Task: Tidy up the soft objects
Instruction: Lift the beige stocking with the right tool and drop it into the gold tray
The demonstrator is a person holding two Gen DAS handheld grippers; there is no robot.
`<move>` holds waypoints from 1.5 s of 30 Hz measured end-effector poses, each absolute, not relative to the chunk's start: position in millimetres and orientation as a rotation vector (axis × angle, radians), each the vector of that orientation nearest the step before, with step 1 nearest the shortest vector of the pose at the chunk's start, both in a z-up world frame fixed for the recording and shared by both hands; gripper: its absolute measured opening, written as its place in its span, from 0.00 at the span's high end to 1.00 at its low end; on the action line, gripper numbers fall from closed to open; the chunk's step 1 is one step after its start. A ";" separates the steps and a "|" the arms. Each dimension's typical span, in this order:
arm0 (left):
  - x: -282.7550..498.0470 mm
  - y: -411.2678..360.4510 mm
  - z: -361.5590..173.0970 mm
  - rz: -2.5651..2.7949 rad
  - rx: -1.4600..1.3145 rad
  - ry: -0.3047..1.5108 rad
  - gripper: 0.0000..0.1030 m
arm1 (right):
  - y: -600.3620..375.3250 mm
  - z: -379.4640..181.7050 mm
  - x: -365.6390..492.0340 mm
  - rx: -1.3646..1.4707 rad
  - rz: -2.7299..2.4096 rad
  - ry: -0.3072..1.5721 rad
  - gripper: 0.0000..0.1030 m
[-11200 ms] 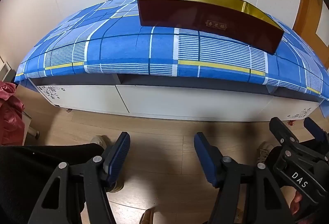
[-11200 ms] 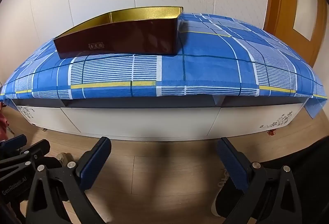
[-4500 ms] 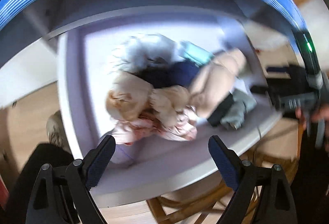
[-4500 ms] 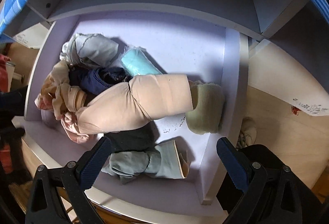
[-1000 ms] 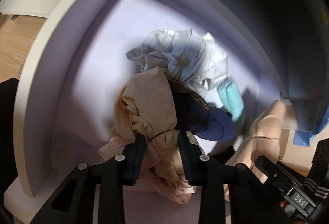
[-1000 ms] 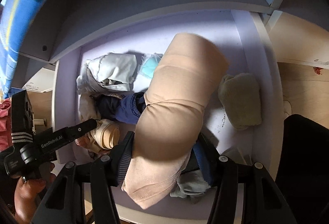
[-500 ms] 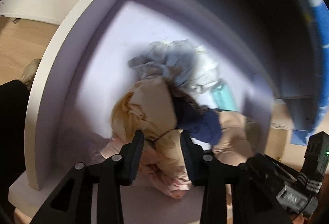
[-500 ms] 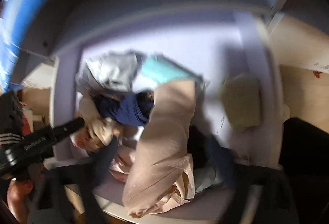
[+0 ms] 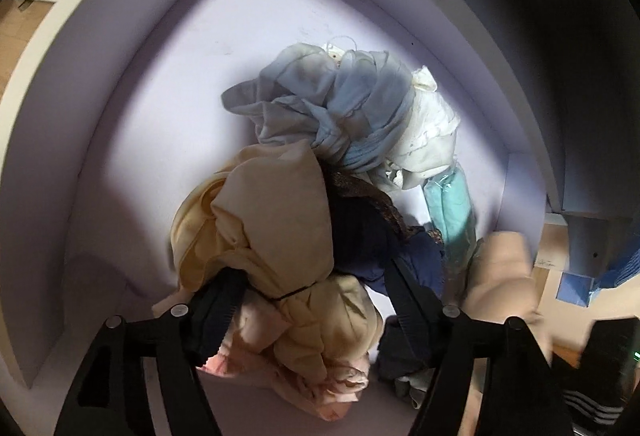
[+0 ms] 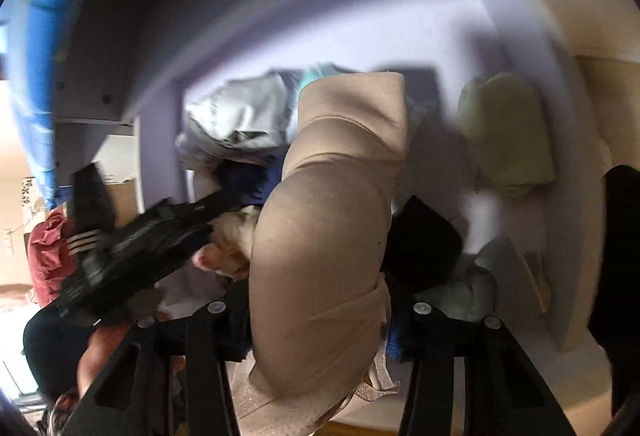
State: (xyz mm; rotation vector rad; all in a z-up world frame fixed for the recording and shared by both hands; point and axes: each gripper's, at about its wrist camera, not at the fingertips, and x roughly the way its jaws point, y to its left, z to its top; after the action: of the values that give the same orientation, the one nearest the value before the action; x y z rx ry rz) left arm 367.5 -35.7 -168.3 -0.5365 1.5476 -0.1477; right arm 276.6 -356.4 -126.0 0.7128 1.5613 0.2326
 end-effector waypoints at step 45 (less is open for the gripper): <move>356.1 -15.8 -116.1 -0.281 -0.606 1.318 0.68 | -410.3 139.9 425.5 0.635 0.247 1.077 0.53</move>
State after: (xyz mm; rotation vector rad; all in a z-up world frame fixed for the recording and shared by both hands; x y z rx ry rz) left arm 356.1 -15.8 -116.1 -0.6059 1.3179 -0.2809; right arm 425.5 -410.3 139.9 0.6353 1.0773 0.2473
